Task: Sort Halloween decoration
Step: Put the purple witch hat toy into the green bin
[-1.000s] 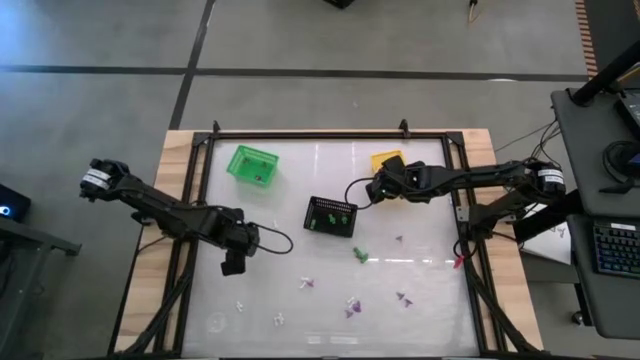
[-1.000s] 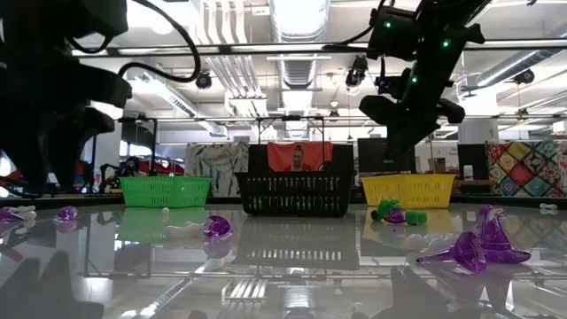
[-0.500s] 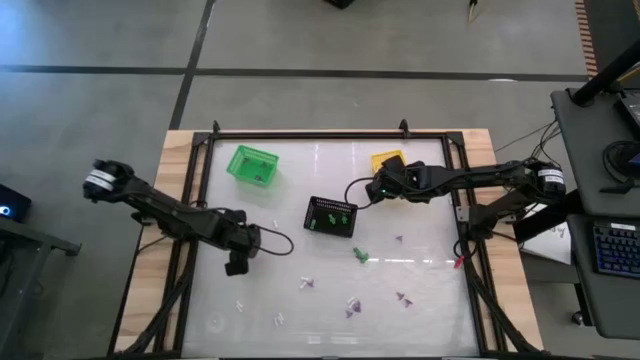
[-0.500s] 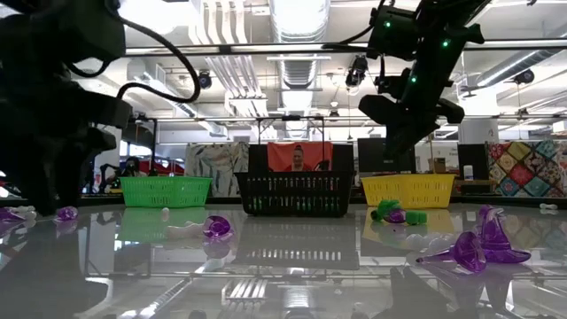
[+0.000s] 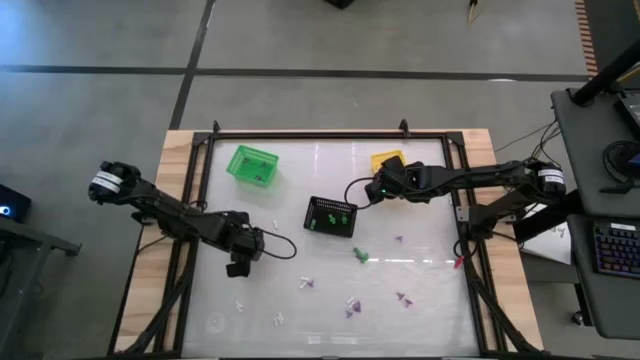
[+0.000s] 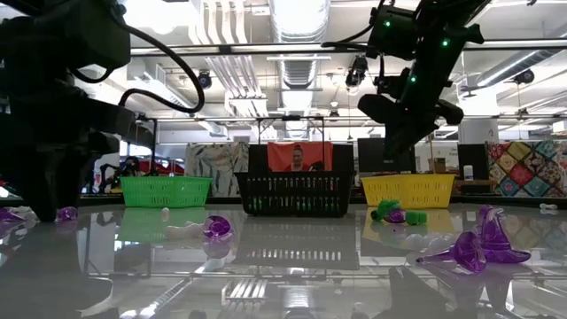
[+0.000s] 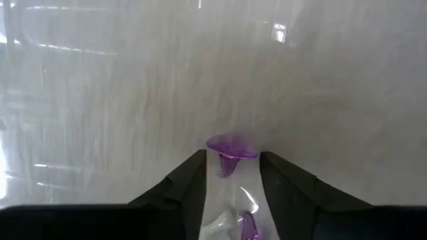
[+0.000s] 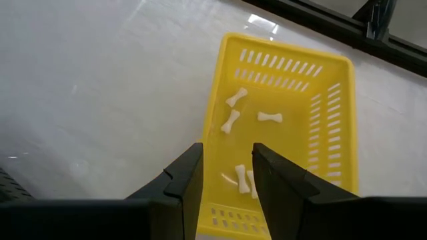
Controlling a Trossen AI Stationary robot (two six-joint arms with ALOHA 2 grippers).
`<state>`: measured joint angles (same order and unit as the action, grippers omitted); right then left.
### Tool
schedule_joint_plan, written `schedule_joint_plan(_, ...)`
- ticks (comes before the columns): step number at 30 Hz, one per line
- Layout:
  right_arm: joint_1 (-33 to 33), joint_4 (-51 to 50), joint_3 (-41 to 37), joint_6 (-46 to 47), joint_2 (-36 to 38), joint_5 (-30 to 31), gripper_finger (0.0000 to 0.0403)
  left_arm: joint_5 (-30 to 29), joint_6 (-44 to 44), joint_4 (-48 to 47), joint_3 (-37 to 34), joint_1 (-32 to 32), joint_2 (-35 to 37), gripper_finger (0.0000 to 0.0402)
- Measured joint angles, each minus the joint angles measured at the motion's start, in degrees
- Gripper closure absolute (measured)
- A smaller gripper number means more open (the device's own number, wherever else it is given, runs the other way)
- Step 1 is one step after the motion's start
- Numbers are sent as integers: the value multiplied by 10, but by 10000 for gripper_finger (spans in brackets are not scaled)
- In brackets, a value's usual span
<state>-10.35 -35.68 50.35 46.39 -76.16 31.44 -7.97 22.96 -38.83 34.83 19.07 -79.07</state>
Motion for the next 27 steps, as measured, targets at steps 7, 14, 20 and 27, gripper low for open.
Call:
schedule_joint_plan(7,0,0,0,-1,0,-2,282,3,7,1,1,0,1,355)
schedule_joint_plan(14,0,0,0,-1,0,-2,282,-7,11,-1,2,0,1,396)
schedule_joint_plan(20,0,0,0,-2,0,-4,282,-14,4,-6,26,-1,4,400)
schedule_joint_plan(27,0,0,0,-6,0,-4,282,-34,-38,-52,77,-3,29,401)
